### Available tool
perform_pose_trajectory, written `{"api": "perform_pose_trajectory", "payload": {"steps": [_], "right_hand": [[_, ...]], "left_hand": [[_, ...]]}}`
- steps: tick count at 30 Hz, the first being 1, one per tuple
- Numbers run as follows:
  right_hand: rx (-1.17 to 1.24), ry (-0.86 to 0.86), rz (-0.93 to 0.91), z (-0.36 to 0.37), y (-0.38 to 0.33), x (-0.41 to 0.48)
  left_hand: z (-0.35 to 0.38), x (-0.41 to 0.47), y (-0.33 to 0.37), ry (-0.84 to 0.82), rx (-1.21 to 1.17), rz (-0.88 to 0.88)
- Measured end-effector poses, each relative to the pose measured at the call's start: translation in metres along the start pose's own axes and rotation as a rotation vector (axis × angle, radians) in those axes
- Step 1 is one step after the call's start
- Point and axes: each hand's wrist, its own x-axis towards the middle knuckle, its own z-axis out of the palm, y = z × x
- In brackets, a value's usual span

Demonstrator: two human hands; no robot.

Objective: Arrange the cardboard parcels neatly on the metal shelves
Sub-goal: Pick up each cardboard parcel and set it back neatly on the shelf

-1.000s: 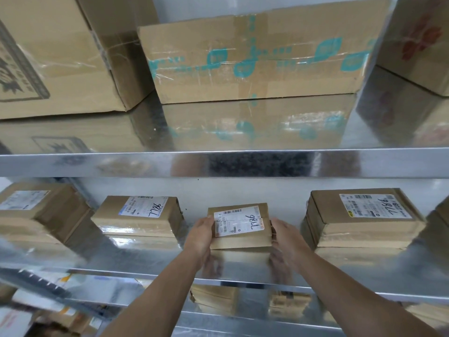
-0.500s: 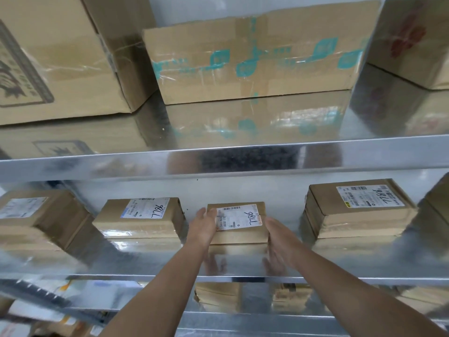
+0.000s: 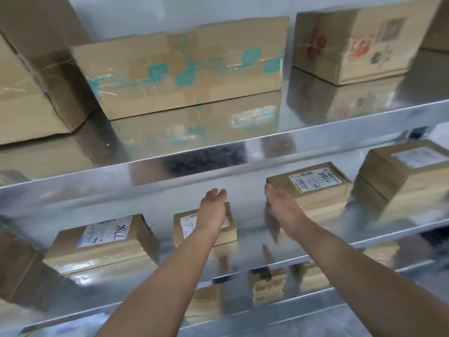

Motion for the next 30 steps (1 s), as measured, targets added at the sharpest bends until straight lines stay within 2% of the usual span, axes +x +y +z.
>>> {"api": "perform_pose_trajectory", "payload": {"steps": [8,12,15,21,26,30], "right_hand": [[-0.063,0.200,-0.088,-0.096,-0.021,0.009],[-0.113,0.264,-0.088,-0.153,-0.015,0.031],[-0.088,0.260,-0.020,-0.196,-0.005,0.057],[0.116,0.040,0.238,-0.249,0.030,0.101],[0.179,-0.126,0.316,-0.262,0.053,0.121],[0.171,-0.186,0.317,-0.257,0.060,0.132]], "left_hand": [[0.071,0.008,0.015,-0.029,0.038,0.008],[0.111,0.008,0.021,-0.011,0.054,-0.083],[0.140,0.011,0.026,-0.020,-0.036,-0.153],[0.183,0.005,0.029,0.090,-0.307,-0.299],[0.203,-0.004,0.028,0.074,-0.486,-0.277],[0.207,-0.004,0.019,0.060,-0.542,-0.266]]}}
